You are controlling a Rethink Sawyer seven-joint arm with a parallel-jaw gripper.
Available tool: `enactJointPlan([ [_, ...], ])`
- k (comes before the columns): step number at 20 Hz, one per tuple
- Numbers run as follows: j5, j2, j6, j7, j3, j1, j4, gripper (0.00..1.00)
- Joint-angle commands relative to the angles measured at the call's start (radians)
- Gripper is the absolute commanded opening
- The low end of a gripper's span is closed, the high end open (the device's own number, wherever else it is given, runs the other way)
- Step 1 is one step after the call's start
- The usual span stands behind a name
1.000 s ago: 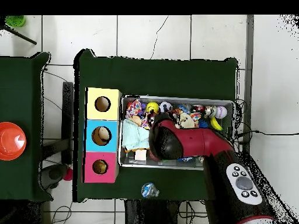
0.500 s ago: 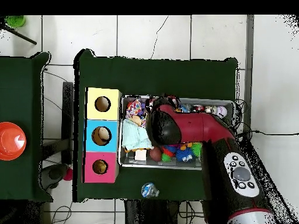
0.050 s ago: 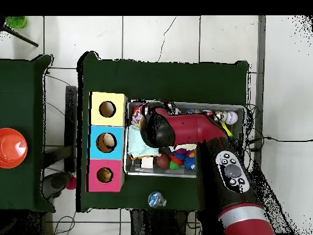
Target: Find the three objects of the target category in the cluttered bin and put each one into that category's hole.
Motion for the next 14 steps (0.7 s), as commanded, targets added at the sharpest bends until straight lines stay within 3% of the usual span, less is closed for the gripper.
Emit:
enactJointPlan([
  [1,0.044,0.082,0.130,0.118,-0.028,0.008,-0.034,1.00],
  [8,0.015,0.095,0.111,0.082,-0.057,0.014,-0.053,1.00],
  [14,-0.088,0.101,0.124,-0.042,-0.077,0.030,-0.104,1.00],
])
